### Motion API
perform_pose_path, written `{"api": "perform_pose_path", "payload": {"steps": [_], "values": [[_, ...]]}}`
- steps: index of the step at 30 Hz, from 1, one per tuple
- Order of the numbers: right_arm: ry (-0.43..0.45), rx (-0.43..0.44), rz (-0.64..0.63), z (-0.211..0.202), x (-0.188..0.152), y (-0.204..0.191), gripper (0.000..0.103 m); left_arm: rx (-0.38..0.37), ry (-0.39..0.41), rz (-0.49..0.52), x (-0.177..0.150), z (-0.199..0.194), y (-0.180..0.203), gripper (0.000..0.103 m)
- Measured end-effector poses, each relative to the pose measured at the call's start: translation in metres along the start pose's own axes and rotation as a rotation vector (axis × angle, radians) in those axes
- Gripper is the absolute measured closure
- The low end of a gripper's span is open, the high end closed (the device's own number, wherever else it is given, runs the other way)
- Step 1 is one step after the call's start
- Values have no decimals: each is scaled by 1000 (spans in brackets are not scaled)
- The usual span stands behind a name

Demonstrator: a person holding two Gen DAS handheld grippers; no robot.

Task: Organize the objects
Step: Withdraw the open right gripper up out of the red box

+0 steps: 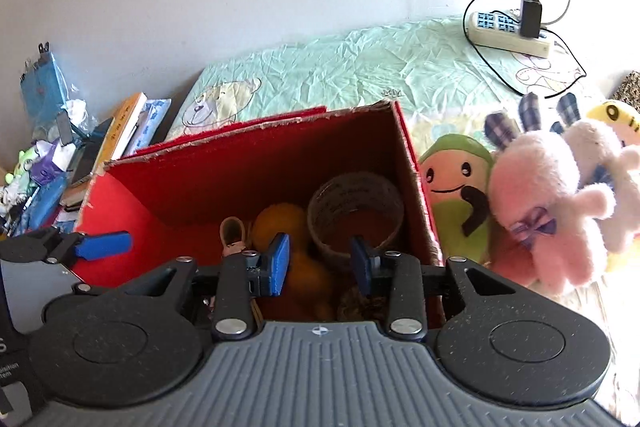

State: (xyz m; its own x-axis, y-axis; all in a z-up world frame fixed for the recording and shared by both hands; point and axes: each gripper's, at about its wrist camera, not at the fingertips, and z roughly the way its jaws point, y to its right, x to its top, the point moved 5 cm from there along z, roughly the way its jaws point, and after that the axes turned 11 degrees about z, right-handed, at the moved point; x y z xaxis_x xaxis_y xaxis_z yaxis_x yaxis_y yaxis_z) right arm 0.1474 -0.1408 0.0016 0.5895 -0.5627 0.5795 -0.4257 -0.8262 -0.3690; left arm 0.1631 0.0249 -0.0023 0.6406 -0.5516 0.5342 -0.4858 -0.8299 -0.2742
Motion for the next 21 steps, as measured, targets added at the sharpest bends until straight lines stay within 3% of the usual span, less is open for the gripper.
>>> {"api": "perform_pose_path", "payload": {"steps": [2, 21], "values": [[16, 0, 2, -7, 0, 1, 57, 18, 2, -1, 2, -6, 1, 11], [8, 42, -100, -40, -17, -21, 56, 137, -31, -107, -15, -53, -20, 9]]}}
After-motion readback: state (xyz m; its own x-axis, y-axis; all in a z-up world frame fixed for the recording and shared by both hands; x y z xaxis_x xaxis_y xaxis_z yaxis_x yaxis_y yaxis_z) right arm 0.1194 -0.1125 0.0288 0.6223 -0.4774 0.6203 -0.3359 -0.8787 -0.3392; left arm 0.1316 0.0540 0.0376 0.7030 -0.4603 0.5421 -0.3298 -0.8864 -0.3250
